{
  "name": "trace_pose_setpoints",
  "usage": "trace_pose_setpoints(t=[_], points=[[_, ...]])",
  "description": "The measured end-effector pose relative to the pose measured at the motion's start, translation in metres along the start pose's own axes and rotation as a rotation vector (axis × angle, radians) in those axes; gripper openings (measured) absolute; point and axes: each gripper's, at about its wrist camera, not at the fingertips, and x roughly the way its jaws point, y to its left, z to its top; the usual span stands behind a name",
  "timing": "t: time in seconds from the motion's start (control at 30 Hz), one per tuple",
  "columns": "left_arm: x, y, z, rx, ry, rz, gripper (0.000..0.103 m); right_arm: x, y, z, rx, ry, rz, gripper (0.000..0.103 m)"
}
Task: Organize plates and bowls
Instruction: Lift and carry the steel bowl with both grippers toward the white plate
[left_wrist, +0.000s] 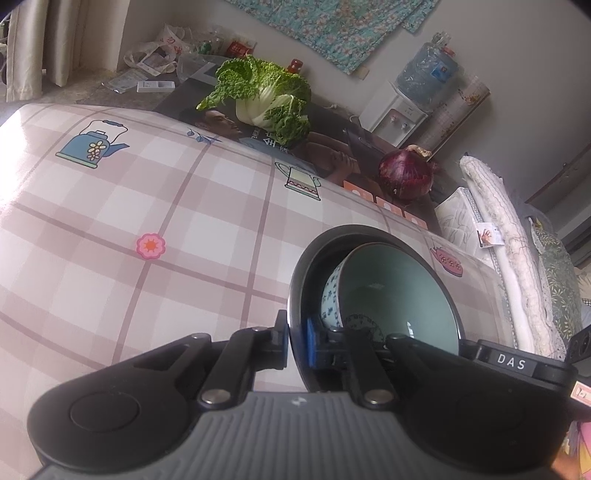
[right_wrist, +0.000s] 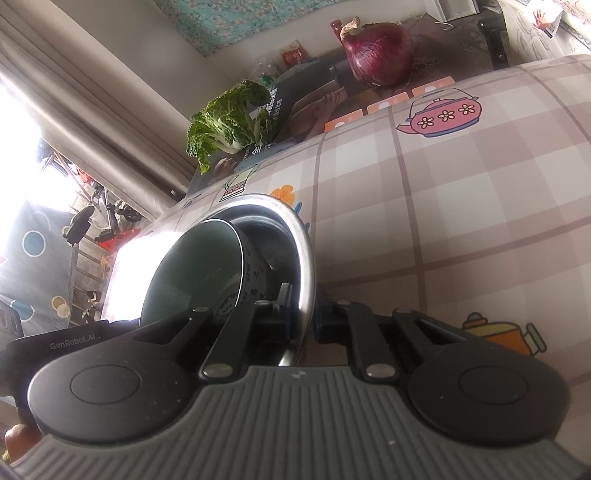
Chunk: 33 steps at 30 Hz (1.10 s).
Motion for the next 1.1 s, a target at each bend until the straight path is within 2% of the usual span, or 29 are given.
trace_pose_setpoints(t=[0.37,0.67,0.87,1.1], points=[[-0.021,-0.009,0.000,0.010,-0.034,-0.009,0.008,-0.019,0.009,-0.001,-0.006,-0.030,0.012,0.010],[-0.067,-0.024,-0.009,0.024,-0.085,-0.030,0.008,-0.066,0.031,-0.011,-0.024,-0.073,0.024,0.010],[-0.112,-0.031,-0.031,0.031,-0.117,-0.047,0.008,-0.112,0.051,-0.034,-0.046,-0.095,0.029,0.010],[-0.155,-0.030,-0.074,0.041,-0.128,-0.037,0.008,-0.151,0.063,-0.081,-0.044,-0.075,0.036,0.010]])
